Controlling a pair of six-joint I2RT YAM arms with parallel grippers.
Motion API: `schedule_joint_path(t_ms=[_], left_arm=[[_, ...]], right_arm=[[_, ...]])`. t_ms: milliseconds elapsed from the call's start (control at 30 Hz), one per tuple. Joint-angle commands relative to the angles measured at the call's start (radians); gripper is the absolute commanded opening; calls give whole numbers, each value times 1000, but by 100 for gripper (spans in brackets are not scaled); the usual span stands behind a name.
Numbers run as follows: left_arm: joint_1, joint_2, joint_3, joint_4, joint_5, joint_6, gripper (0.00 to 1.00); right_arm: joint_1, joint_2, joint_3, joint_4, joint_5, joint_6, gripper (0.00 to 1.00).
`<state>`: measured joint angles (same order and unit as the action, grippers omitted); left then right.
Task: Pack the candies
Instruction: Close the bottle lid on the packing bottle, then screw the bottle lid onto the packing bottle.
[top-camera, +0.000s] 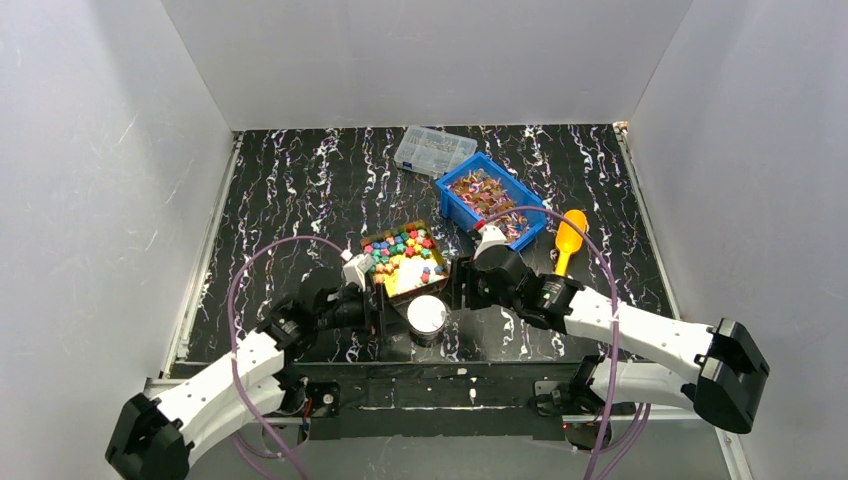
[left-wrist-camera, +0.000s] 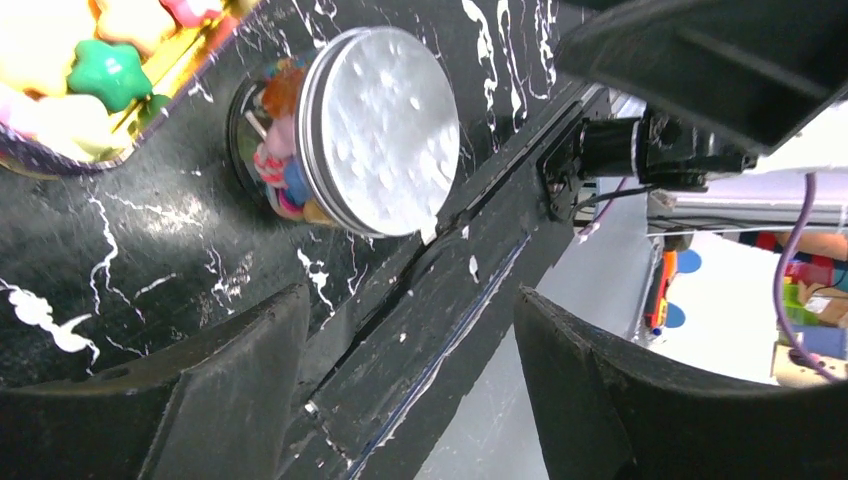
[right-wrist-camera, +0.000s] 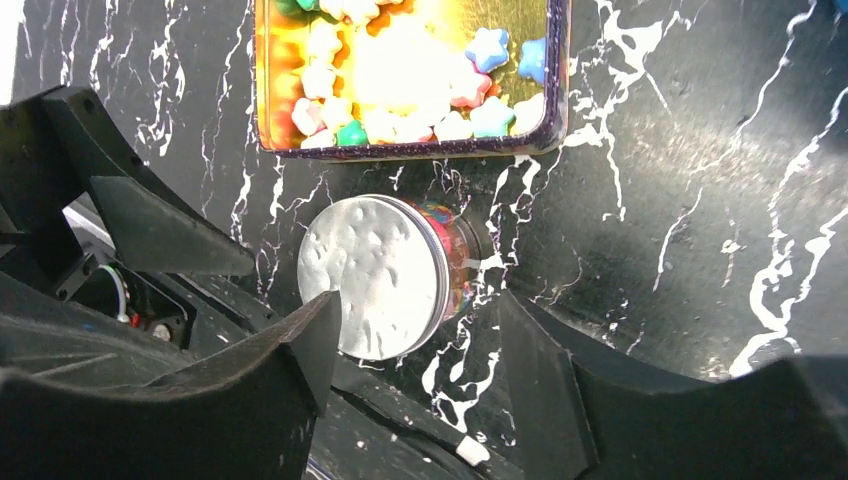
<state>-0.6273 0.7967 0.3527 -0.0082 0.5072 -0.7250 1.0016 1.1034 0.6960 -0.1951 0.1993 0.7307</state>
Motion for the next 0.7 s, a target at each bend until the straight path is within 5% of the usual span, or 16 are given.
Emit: schedule_joint_path(t_ms=[0,67,133,167,667], left_arm=[[-82,-112,-52,-35,-115,17,74],[-148,-139,-56,-36,-164,19,77],[-208,-150,-58,-35,-230,24,96],[-239,-151,-58,-35,-261,28,98],[-617,8,-98,75,-835,100,98]], right_arm=[[0,-29,97,-102,15,-144,70],[-1,-30,125,-131,26,-174,73],[-1,-26,151,-153,27,-201,75],[-1,-23,164,-165,26,-212,76],[-13,27,225,-235,17,-297,86]])
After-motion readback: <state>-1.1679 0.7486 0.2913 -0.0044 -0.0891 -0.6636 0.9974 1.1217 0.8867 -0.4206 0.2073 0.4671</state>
